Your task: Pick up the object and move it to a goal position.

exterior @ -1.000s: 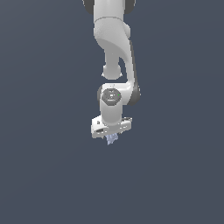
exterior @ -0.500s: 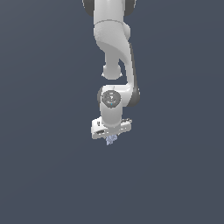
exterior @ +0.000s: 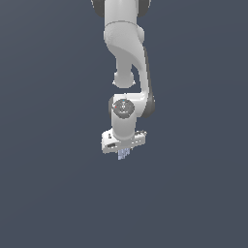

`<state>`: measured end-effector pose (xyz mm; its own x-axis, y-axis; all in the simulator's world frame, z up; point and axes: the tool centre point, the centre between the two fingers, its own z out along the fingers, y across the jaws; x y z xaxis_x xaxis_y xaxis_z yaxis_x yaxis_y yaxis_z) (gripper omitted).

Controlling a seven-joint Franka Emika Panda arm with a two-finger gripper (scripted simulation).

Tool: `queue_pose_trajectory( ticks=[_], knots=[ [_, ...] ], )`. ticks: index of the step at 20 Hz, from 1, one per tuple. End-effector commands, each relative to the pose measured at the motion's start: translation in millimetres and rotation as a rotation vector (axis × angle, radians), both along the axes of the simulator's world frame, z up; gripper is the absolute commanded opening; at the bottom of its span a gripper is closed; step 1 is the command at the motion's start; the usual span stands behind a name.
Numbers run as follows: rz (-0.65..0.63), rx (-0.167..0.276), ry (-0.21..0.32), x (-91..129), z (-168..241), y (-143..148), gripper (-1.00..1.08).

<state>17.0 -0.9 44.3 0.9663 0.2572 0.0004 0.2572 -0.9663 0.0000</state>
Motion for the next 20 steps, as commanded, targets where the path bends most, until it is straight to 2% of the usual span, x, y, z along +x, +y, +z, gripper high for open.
queue_pose_trajectory(
  ticks=[1, 20],
  knots=[
    [0.0, 0.0, -0.001, -2.8, 3.4, 2.7, -1.0],
    [0.0, -0.001, 0.0, -64.9, 69.2, 54.4, -1.0]
  ],
)
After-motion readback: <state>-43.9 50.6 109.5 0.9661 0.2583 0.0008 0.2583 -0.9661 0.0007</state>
